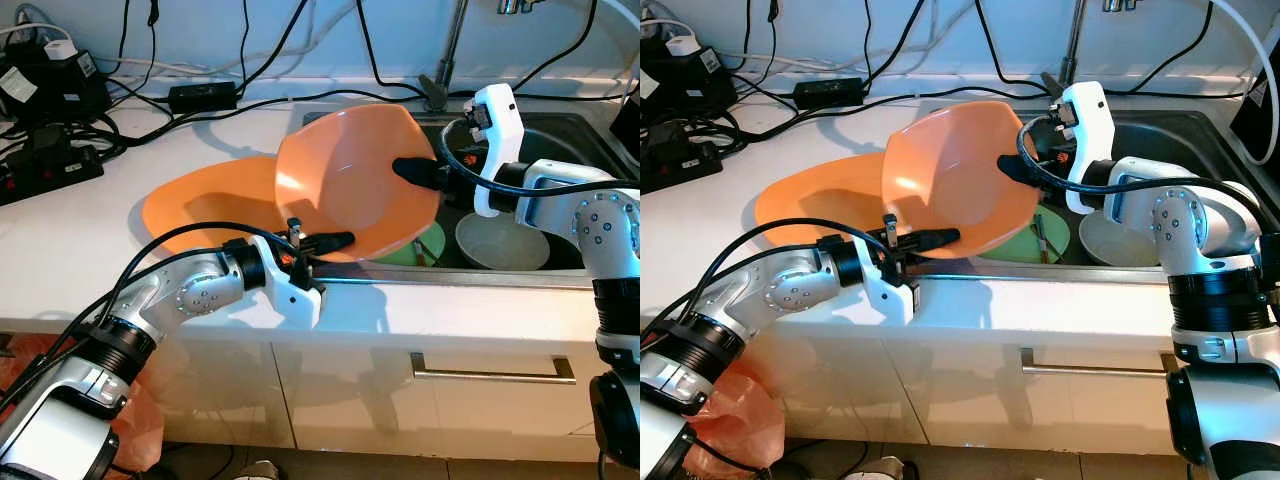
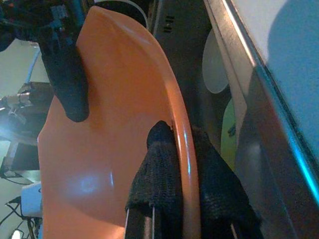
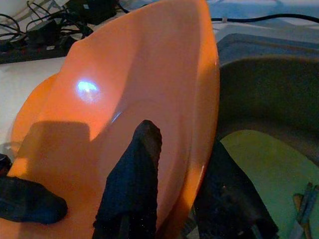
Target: Kitchen organization
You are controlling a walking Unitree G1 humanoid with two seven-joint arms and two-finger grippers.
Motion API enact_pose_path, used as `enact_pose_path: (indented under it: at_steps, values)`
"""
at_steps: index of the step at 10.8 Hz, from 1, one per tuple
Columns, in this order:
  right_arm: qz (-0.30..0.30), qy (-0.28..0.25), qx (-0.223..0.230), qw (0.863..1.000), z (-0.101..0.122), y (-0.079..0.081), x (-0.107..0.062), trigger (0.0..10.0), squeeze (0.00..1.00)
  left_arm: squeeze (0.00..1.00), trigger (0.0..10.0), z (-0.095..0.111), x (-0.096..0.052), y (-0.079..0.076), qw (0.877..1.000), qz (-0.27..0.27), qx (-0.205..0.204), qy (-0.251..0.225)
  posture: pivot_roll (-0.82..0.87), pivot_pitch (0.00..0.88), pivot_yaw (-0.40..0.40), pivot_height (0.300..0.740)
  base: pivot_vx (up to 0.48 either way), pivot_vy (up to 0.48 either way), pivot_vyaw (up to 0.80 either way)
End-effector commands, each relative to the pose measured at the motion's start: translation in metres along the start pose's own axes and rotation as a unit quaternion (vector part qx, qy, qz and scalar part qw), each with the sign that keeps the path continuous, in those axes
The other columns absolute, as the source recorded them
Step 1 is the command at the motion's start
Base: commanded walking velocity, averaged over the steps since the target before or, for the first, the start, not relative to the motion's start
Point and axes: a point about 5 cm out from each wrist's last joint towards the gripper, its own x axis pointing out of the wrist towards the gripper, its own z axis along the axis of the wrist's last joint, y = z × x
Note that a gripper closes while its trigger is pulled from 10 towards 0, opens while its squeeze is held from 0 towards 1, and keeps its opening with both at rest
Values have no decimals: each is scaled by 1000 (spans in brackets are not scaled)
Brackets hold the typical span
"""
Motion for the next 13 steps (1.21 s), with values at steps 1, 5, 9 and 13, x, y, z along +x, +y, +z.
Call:
enact_pose_path:
  at_steps: [1, 5, 9, 13]
  values:
    - [-6, 58, 21, 998, -29, -8, 0, 0, 0, 0, 0, -2, -5, 14, 998, 62, -9, 3, 88, 58, 32, 740, 0, 0, 0]
    - [-7, 73, -1, 997, -34, -14, -1, 0, 0, 0, 157, 1, -3, 26, 996, 88, 9, -6, 88, 54, 30, 740, 0, 0, 0]
    - [2, 62, 9, 998, -29, -14, 2, 0, 0, 1000, 10000, 2, -4, 31, 993, 122, -7, -7, 88, 57, 19, 740, 0, 0, 0]
    - [11, 16, 97, 995, -35, -4, 12, 0, 0, 1000, 10000, 12, -7, 40, 983, 181, -11, -32, 92, 63, 15, 740, 0, 0, 0]
